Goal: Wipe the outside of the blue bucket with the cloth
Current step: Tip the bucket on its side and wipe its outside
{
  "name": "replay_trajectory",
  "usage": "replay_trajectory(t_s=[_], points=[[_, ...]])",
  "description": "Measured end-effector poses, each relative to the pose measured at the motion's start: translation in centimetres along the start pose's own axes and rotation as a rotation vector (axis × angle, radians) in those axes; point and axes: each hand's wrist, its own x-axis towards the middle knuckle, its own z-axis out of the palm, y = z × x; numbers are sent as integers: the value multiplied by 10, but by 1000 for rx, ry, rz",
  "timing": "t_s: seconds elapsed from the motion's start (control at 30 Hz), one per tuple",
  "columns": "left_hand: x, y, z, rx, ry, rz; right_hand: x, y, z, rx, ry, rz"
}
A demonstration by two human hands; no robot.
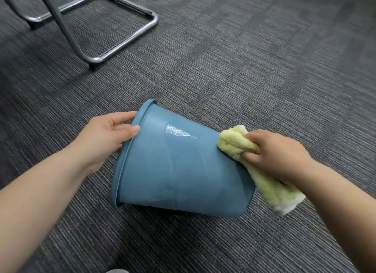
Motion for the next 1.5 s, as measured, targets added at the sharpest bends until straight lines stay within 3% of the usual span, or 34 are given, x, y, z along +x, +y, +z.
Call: replay_trajectory(t_s=[0.17, 0.43, 0.67, 0.87, 1.07, 1.17, 1.5], points=[[-3, 1, 3, 17, 0, 50, 5, -35, -1, 44, 1, -209], [-2, -2, 0, -9, -3, 29, 1, 1, -1, -37, -21, 57], [3, 1, 3, -6, 41, 14, -20, -27, 6, -33, 47, -264], [3, -9, -2, 41, 69, -28, -8, 1, 7, -85, 14, -23], [-3, -6, -13, 68, -274, -43, -2, 12, 6, -90, 7, 125], [-7, -7, -17, 125, -355, -62, -2, 14, 5, -92, 20, 169], [-13, -7, -16, 240, -207, 107, -7, 16, -3, -20, 28, 244]])
